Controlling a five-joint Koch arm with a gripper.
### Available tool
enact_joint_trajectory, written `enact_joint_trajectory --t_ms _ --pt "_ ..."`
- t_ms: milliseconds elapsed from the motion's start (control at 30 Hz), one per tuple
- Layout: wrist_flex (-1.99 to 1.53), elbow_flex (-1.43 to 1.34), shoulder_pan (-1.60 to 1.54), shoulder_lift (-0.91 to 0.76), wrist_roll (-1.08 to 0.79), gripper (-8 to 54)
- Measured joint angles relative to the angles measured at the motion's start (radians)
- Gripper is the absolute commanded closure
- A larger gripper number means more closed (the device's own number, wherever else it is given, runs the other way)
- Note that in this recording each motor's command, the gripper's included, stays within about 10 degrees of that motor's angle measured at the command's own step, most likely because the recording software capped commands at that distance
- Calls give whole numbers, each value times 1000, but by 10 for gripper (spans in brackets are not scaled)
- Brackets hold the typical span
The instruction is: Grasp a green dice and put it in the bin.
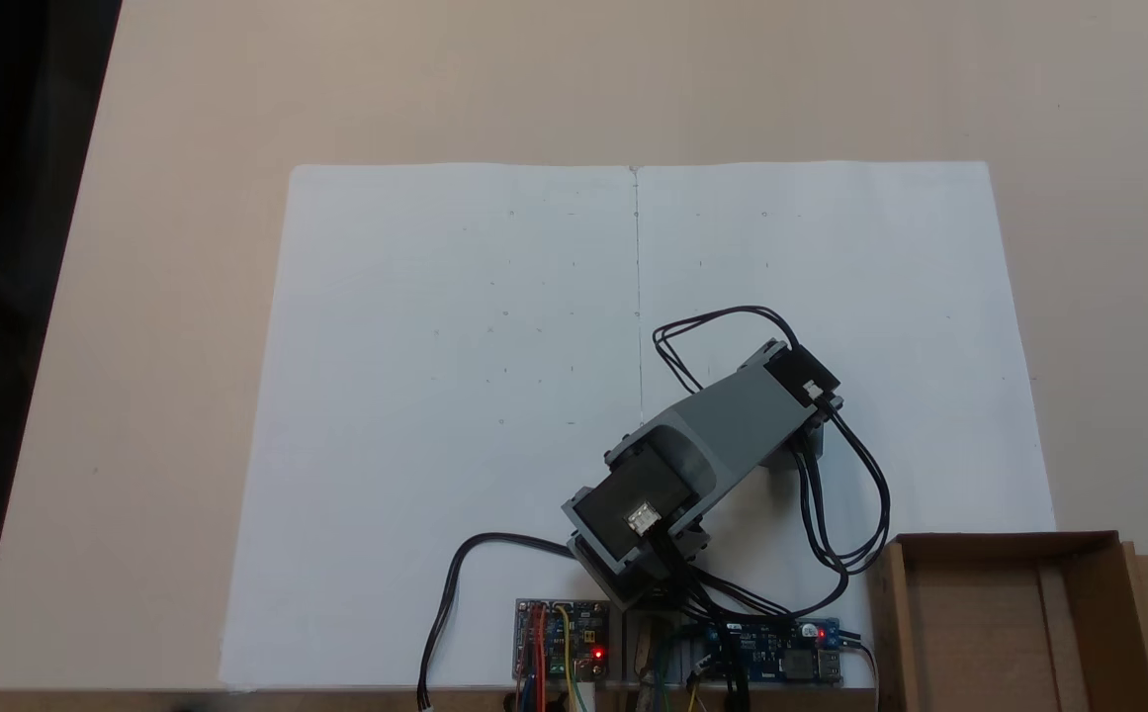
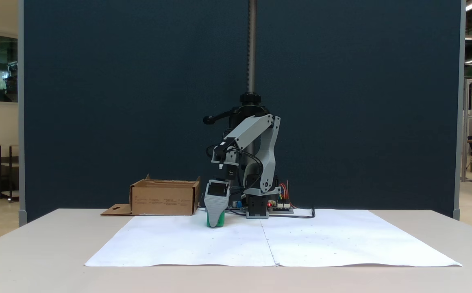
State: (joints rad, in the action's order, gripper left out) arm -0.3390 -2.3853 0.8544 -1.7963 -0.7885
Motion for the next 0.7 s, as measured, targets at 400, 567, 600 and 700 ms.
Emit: enact_joint_trajectory --t_ms 400,567,600,700 --pt "0 0 0 0 0 227" --pt "0 0 0 8 0 226" --pt "0 0 0 8 0 226" --pt "0 0 0 8 0 178"
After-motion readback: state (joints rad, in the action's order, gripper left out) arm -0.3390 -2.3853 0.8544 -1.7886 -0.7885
